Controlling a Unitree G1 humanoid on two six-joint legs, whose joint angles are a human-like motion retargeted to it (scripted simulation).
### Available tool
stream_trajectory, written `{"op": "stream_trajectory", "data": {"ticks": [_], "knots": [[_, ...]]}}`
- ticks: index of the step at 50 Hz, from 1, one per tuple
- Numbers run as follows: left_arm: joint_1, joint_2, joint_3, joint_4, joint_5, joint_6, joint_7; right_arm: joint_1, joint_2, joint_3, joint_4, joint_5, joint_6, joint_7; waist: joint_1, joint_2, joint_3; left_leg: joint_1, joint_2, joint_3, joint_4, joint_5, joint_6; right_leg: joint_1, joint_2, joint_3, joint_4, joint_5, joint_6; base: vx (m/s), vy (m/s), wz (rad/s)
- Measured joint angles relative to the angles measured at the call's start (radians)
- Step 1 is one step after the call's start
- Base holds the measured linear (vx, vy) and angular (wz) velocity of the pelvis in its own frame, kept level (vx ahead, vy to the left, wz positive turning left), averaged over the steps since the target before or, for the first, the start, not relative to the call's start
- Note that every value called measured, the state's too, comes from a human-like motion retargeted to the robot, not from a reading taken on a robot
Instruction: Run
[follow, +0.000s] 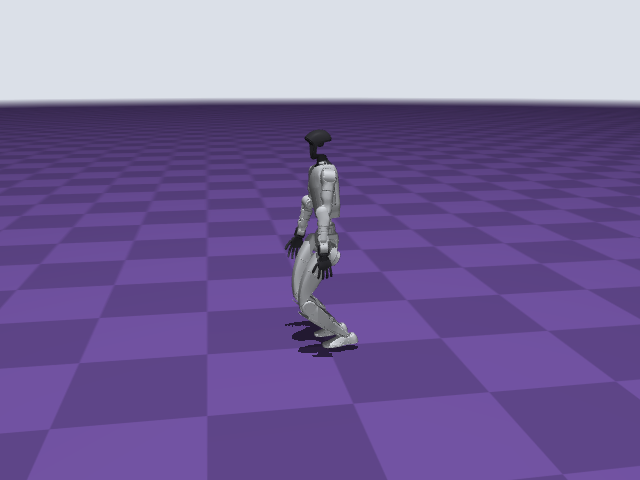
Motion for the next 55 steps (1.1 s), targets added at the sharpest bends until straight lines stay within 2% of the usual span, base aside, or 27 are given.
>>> {"op": "stream_trajectory", "data": {"ticks": [5, 18, 22, 27, 30, 32, 35, 40, 44, 49, 55], "knots": [[0.004, -0.004, 0.008, 0.01, -0.007, -0.005, 0.005, 0.004, -0.001, -0.006, 0.007, 0.012, -0.007, -0.006, 0.002, 0.001, -0.035, -0.043, -0.002, 0.001, 0.009, 0.008, -0.004, -0.045, 0.0, 0.003, 0.013, 0.007, 0.002, 0.0, 0.0, 0.0], [0.001, 0.019, 0.02, 0.01, -0.039, -0.006, 0.037, -0.009, -0.022, -0.013, 0.006, 0.012, -0.014, -0.036, 0.007, -0.017, -0.042, -0.074, -0.013, 0.009, 0.06, 0.024, -0.014, -0.079, -0.01, 0.009, 0.078, 0.009, 0.009, 0.01, 0.0, 0.0], [0.001, 0.037, 0.037, -0.009, -0.084, -0.013, 0.034, -0.011, -0.028, -0.023, 0.007, 0.017, -0.002, -0.037, 0.014, -0.018, -0.06, -0.053, -0.029, -0.009, -0.002, 0.123, -0.047, -0.056, -0.013, 0.027, 0.018, 0.107, 0.037, 0.06, 0.02, -0.02], [0.049, 0.015, 0.038, -0.037, -0.129, -0.013, -0.007, 0.011, -0.018, -0.013, -0.004, 0.048, 0.016, -0.003, 0.014, -0.001, -0.088, -0.042, -0.031, -0.028, -0.082, 0.339, -0.118, -0.049, -0.038, 0.006, -0.046, 0.341, 0.091, 0.01, 0.0, -0.01], [0.071, 0.006, 0.015, -0.044, -0.106, -0.01, -0.031, 0.018, -0.015, 0.003, -0.01, 0.057, 0.02, 0.023, 0.01, 0.009, -0.098, -0.062, -0.034, -0.031, -0.085, 0.388, -0.125, -0.075, -0.043, -0.001, -0.036, 0.38, 0.1, 0.0, 0.0, 0.0], [0.078, 0.005, -0.003, -0.046, -0.084, -0.007, -0.048, 0.013, -0.017, 0.013, -0.009, 0.059, 0.018, 0.038, 0.006, 0.012, -0.101, -0.076, -0.041, -0.034, -0.08, 0.381, -0.113, -0.093, -0.04, 0.0, -0.022, 0.372, 0.094, 0.0, 0.0, 0.0], [0.086, 0.016, -0.033, -0.041, -0.04, -0.006, -0.075, 0.002, -0.019, 0.025, -0.008, 0.056, 0.01, 0.062, 0.001, 0.009, -0.103, -0.096, -0.044, -0.032, -0.064, 0.289, -0.074, -0.116, -0.031, 0.007, -0.001, 0.301, 0.077, -0.02, 0.0, 0.03], [0.079, 0.033, -0.059, -0.019, 0.02, 0.004, -0.079, -0.021, -0.022, 0.039, 0.015, 0.016, 0.003, 0.067, -0.001, -0.003, -0.074, -0.139, -0.045, -0.011, 0.056, 0.07, -0.007, -0.155, -0.024, 0.008, 0.111, 0.072, 0.025, -0.06, 0.0, 0.1], [0.041, 0.042, -0.036, 0.011, 0.031, 0.016, -0.08, -0.057, -0.031, 0.029, 0.049, -0.014, 0.004, 0.056, -0.004, -0.008, -0.041, -0.163, -0.035, 0.012, 0.122, -0.009, 0.012, -0.173, -0.032, -0.008, 0.168, -0.023, 0.005, 0.0, 0.0, 0.0], [0.023, 0.047, 0.002, 0.011, 0.002, 0.013, -0.073, -0.06, -0.042, 0.0, 0.058, -0.012, 0.008, 0.037, -0.006, -0.008, -0.032, -0.148, -0.033, 0.015, 0.092, 0.006, 0.012, -0.157, -0.034, -0.008, 0.136, -0.002, 0.009, 0.0, 0.0, 0.0], [0.028, 0.054, 0.035, -0.029, -0.064, 0.0, -0.065, -0.035, -0.054, -0.031, 0.031, 0.012, 0.014, 0.032, -0.007, 0.0, -0.056, -0.099, -0.036, 0.0, -0.036, 0.125, -0.028, -0.124, -0.039, -0.002, 0.03, 0.155, 0.052, 0.0, 0.0, 0.0]]}}
